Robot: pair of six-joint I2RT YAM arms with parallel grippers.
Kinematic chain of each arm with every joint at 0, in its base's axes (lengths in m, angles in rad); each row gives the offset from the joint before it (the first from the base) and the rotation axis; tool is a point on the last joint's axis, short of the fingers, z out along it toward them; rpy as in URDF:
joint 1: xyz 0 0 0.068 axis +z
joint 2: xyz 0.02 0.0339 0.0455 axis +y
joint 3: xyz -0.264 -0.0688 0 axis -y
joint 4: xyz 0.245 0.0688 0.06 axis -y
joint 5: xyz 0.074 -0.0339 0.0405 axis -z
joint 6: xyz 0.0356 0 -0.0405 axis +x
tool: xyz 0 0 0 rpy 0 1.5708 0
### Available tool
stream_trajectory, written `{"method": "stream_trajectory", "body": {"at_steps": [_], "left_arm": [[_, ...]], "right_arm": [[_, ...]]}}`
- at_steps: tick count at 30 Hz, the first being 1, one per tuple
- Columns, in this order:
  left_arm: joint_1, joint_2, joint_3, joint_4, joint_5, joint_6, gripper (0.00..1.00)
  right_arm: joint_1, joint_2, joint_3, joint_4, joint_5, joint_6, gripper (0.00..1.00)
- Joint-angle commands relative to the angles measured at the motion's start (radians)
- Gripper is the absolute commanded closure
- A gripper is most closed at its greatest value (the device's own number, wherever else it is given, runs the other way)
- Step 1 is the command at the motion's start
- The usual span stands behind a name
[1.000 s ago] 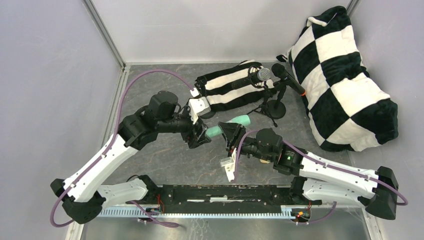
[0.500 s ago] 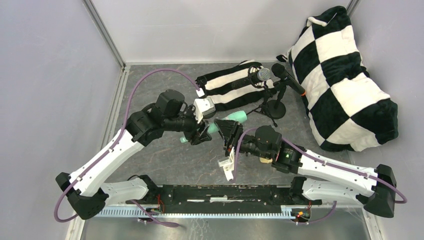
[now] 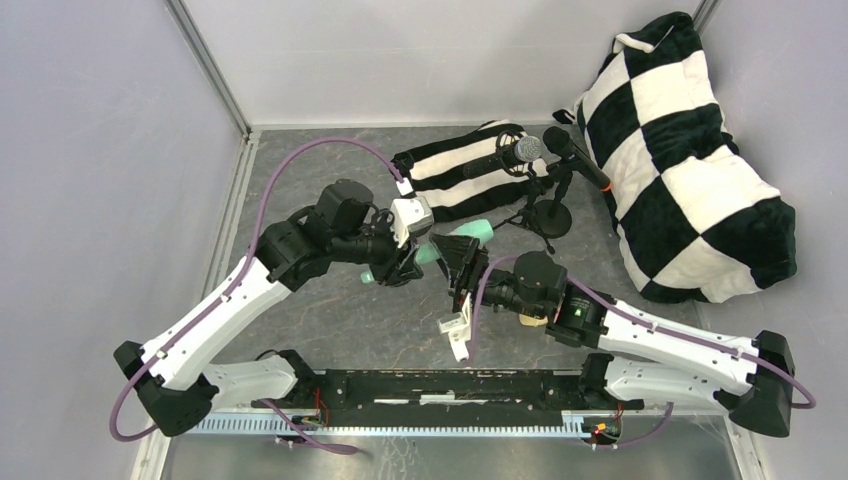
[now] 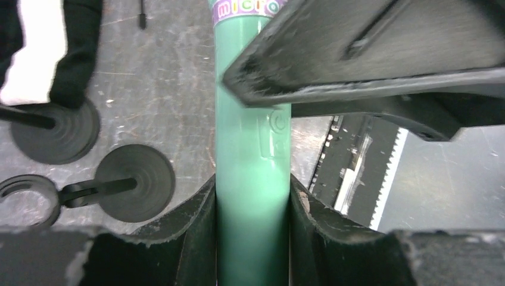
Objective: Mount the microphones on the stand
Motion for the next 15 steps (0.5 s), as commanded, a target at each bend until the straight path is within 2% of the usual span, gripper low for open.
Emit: {"method": "stream_trajectory", "body": {"at_steps": [1,4,9,12,15], "left_arm": [[0.003,0.005,0.027,0.027,-0.107,0.000,0.98],[0.003,-0.025,-0.002,0.096,-0.175,-0.026,0.98],[0.004,-0.095,-0.064,0.240,-0.287,-0.086,0.98],[0.003,-0.125,-0.100,0.312,-0.330,-0.123,0.98],[0.003,-0.151,-0.137,0.370,-0.355,-0.155,0.98]], "right_arm": [[0.007,-0.068,-0.012,0.086,-0.004,0.032,0.31],[0.008,-0.107,-0.047,0.098,0.003,0.064,0.26],[0.006,-0.205,-0.150,0.209,-0.013,0.196,0.23],[0.006,-0.251,-0.225,0.346,0.020,0.347,0.22],[0.007,-0.254,-0.253,0.427,0.128,0.593,0.22]]}}
